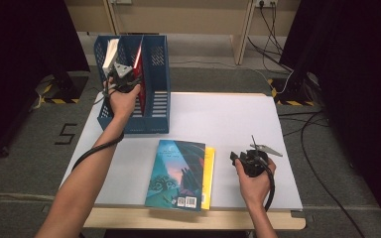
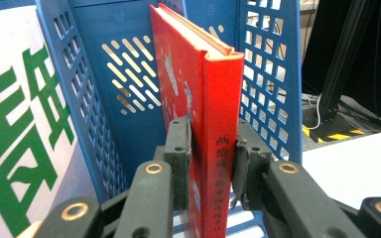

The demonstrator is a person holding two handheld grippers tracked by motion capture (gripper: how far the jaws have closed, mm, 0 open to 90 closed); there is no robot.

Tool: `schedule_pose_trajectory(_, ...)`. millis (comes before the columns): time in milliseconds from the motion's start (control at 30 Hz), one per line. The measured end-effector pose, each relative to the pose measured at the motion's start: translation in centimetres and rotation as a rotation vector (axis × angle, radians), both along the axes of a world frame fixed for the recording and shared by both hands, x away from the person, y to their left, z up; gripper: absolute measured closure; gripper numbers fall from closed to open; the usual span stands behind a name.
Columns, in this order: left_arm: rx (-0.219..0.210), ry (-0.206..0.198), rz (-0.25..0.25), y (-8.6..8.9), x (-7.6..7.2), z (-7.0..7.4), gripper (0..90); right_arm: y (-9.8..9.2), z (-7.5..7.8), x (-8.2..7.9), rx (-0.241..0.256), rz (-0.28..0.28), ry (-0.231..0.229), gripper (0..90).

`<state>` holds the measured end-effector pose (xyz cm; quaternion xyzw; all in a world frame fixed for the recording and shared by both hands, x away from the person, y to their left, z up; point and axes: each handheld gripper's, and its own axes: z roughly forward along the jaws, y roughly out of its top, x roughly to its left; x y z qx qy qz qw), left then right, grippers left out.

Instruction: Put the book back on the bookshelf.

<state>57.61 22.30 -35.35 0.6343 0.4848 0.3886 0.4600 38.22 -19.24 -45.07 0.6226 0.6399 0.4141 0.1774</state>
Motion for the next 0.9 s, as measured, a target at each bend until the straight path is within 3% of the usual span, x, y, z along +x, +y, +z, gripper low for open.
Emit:
schedule_pose_trajectory(733,0.015,-0.009,-0.012,-0.56,-0.12,-0.06,66.9,0.11,-0.03,0.02,0.003,0.002,0.001,56.6)
schedule_pose_trajectory(900,-0.005,-0.004,-0.012,-0.47,-0.16,-0.06,64.3,0.10,-0.08,0.05,-0.002,0.006,-0.002,56.6)
